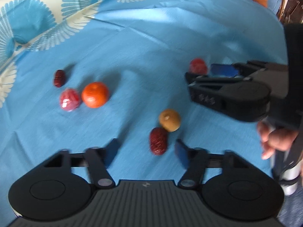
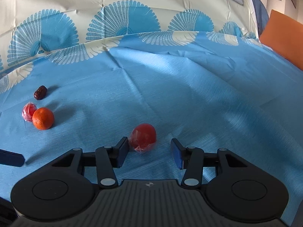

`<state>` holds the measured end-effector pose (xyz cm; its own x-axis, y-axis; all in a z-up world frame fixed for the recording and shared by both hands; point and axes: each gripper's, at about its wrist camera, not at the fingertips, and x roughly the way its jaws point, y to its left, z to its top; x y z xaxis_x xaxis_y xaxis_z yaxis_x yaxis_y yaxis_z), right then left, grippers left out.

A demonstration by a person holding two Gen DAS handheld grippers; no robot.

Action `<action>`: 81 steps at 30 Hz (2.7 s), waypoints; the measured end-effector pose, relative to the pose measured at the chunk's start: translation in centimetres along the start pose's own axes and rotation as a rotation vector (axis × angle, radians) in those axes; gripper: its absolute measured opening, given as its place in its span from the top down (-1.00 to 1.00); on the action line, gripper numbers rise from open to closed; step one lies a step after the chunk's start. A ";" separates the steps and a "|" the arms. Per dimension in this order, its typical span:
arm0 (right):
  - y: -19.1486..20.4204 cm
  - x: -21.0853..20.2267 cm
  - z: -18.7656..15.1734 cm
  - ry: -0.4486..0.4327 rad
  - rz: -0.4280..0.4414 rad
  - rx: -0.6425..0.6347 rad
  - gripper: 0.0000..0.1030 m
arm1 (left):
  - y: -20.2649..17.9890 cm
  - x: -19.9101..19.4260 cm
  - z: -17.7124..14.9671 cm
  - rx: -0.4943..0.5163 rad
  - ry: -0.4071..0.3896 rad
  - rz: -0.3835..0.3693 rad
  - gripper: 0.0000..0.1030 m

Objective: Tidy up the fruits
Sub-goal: 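Grasp a dark red date with the left tool while the right tool grasps a wrapped red fruit, then carry the date with the left tool while the right tool carries the red fruit toward the plate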

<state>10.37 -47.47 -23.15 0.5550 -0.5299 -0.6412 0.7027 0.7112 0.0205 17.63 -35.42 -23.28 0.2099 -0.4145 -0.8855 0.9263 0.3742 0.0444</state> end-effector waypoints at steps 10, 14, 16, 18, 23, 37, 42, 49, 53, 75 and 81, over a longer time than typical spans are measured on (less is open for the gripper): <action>0.1 -0.1 0.4 -0.040 -0.011 -0.005 0.44 | 1.1 -4.6 -1.4 -0.176 -0.039 0.072 0.57; -0.9 -1.8 0.8 -0.129 -0.063 0.025 0.44 | 2.4 -10.7 -4.0 -0.301 -0.061 0.170 0.57; -1.2 -3.2 0.8 -0.149 -0.076 0.017 0.44 | 2.7 -14.1 -5.6 -0.360 -0.070 0.218 0.57; -1.3 -5.4 1.0 -0.158 -0.070 0.018 0.44 | 2.8 -17.5 -7.2 -0.410 -0.082 0.262 0.57; -0.2 -13.5 1.0 -0.218 0.054 -0.029 0.43 | 2.0 -25.7 -11.8 -0.511 -0.134 0.338 0.57; 6.3 -33.9 -5.1 -0.113 0.496 -0.230 0.43 | -4.7 -37.6 -23.8 -0.689 -0.197 0.411 0.57; 8.1 -38.1 -7.1 -0.116 0.545 -0.312 0.43 | -5.8 -39.7 -25.9 -0.709 -0.231 0.495 0.57; 9.8 -40.0 -7.9 -0.113 0.559 -0.386 0.43 | -6.4 -41.0 -27.4 -0.732 -0.258 0.512 0.57; 10.1 -40.1 -7.8 -0.110 0.555 -0.403 0.43 | -6.1 -41.0 -27.7 -0.740 -0.258 0.507 0.57; 12.7 -37.3 -7.3 -0.055 0.567 -0.470 0.43 | -1.1 -38.0 -27.7 -0.816 -0.170 0.449 0.57; 15.7 -35.4 -7.1 -0.022 0.601 -0.501 0.43 | 2.0 -36.5 -28.2 -0.851 -0.125 0.453 0.57</action>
<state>-1.42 -14.30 -5.62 0.7887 0.0066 -0.6148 -0.0030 1.0000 0.0069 2.97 3.83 -3.86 0.5682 -0.1505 -0.8090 0.2240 0.9743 -0.0238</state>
